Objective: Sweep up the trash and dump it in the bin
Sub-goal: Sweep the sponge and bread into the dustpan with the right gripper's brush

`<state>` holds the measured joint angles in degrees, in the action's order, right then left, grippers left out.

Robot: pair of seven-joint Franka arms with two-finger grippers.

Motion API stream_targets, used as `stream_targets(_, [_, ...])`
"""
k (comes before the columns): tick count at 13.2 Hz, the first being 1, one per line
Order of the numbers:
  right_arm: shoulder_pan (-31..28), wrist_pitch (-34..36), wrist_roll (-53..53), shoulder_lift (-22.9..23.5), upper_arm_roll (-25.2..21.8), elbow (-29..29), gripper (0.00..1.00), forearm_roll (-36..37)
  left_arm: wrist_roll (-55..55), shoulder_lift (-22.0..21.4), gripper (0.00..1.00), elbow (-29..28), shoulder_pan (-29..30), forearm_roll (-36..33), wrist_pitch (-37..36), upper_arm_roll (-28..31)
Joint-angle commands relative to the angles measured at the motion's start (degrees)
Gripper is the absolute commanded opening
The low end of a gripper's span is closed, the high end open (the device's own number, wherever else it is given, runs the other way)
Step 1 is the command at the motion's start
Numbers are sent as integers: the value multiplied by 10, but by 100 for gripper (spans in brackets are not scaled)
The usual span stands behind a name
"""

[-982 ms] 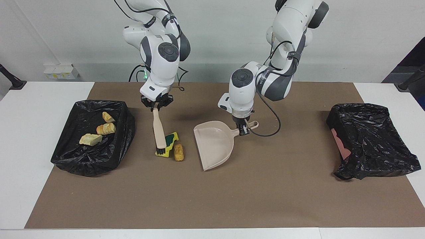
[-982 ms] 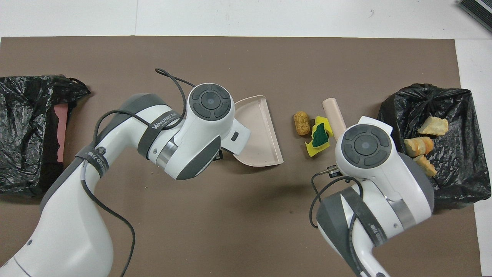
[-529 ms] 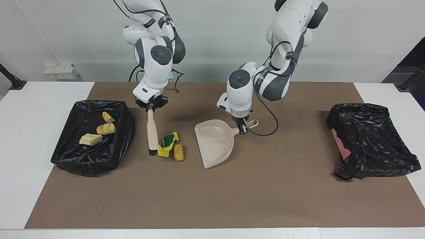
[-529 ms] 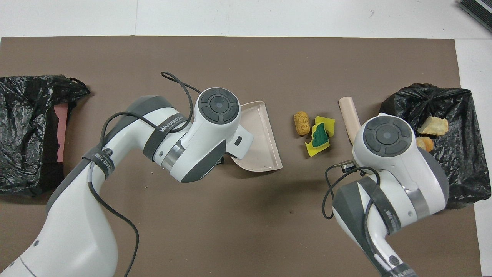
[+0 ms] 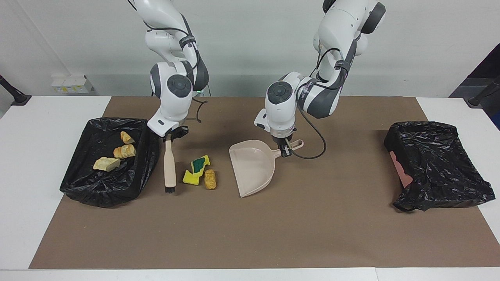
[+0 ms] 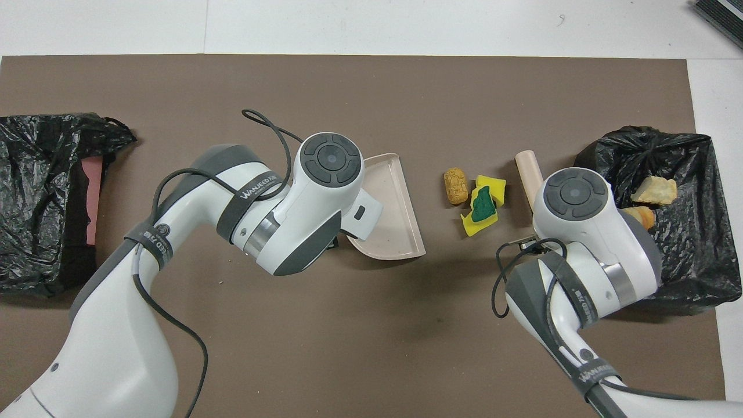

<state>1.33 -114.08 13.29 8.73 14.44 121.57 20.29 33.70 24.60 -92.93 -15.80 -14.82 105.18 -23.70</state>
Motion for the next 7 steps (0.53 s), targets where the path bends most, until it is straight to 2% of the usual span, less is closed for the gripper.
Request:
stream_targets(1, [37,-10,5,2,5,-1,0,-70,-27,-11,0,-6,-7,-18,-32,7])
stream_targets(4, [63,-38,-19,6,6,-5,0,-160,-38,-12,0,-6,-9,-19,-38,6])
stream_targets(7, [79,-44,-70,9,6,-14,0,-287,-38,-13,0,-13,-10,-20,-39,6])
